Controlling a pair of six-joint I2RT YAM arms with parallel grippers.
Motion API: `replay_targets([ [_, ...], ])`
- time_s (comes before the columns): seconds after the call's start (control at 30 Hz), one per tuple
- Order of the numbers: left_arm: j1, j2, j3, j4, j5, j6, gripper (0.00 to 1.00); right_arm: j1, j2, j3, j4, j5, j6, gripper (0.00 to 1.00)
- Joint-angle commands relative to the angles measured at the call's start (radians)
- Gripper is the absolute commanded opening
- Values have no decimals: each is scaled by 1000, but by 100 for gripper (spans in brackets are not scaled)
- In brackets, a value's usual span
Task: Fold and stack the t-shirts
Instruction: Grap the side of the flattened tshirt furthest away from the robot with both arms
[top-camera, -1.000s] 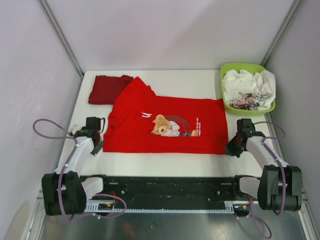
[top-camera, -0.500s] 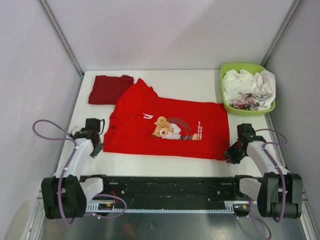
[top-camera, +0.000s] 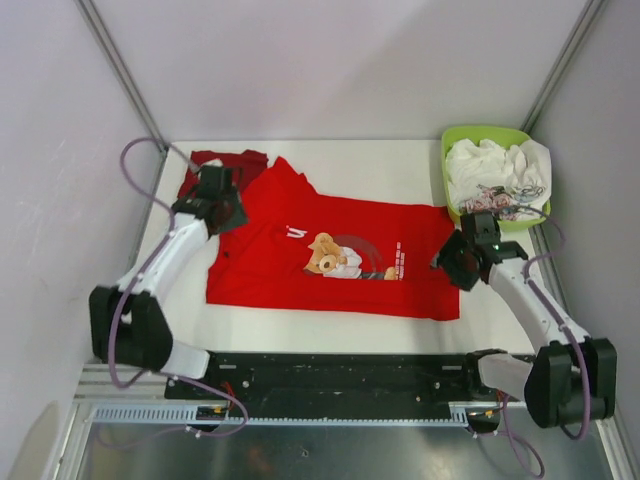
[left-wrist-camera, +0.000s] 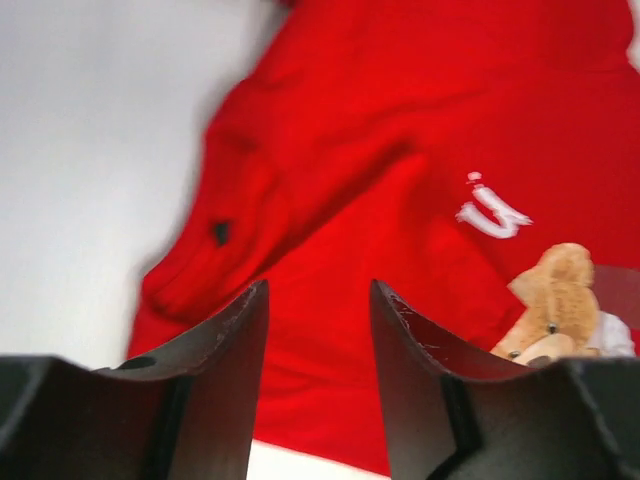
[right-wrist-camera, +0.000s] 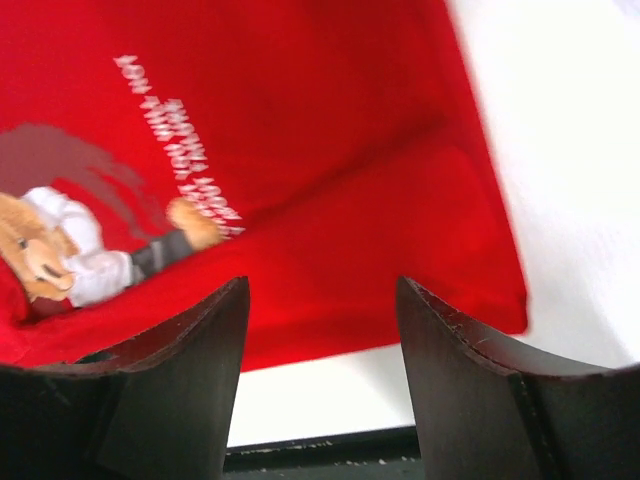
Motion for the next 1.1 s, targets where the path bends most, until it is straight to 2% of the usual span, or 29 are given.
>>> replay_targets([
  [0.0,-26,163,156,107,124,152,51,96,86,95,104,44,-23,65],
  [0.37,-34,639,672,208,286,361,57,146,282,172,287,28,-104,64],
  [0.6,-34,897,986,207,188,418,58,145,331,204,323,13,-140,64],
  [0.77,-31,1000,1084,207,141,399,56,149,351,208,335,2,-151,64],
  [1.07,-27,1050,1090,202,106,354,51,149,400,207,338,1,-162,63],
])
